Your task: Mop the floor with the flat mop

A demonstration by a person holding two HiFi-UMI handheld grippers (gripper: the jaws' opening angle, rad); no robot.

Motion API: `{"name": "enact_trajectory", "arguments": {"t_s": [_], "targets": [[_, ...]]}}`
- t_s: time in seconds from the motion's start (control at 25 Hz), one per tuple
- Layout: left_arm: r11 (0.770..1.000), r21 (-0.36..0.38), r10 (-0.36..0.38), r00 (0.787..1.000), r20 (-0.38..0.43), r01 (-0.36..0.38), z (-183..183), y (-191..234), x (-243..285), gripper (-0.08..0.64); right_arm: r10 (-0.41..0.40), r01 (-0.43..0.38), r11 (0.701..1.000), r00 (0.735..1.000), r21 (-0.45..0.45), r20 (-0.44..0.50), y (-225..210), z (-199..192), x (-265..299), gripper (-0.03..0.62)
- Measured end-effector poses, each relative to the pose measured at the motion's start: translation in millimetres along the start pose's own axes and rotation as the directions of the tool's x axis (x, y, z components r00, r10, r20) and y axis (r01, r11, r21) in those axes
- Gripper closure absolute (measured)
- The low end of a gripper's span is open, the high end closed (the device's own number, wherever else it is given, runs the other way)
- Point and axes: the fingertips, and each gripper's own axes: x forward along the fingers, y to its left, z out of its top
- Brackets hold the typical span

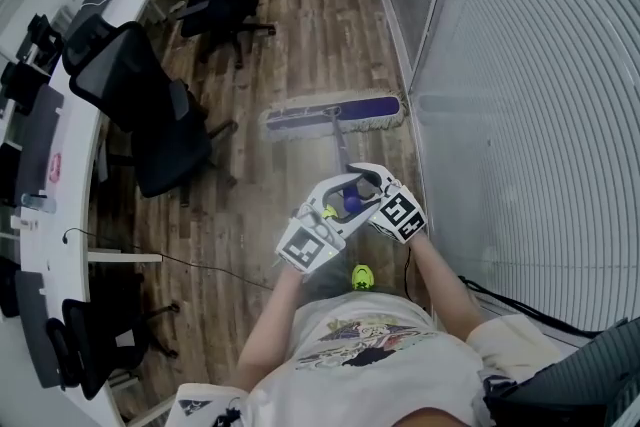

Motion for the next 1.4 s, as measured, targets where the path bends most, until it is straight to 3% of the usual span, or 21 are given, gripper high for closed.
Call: {"name": "enact_trajectory", "arguments": {"t_s": [0.92, 1.4], "targets": [[0.997, -0.03, -0.072, 0.992, 0.099, 0.075, -24, 232, -2, 0.367, -0.032, 0.033, 0.999, 0.998, 0.02, -0.055, -137, 69, 175, 0.405], [0.999, -0.042, -0.026, 0.985, 0.169, 0.034, -42, 316, -11, 0.367, -0.042, 0.042, 0.999, 0.997, 0.005, -0.07, -180, 84, 245, 0.405]]}}
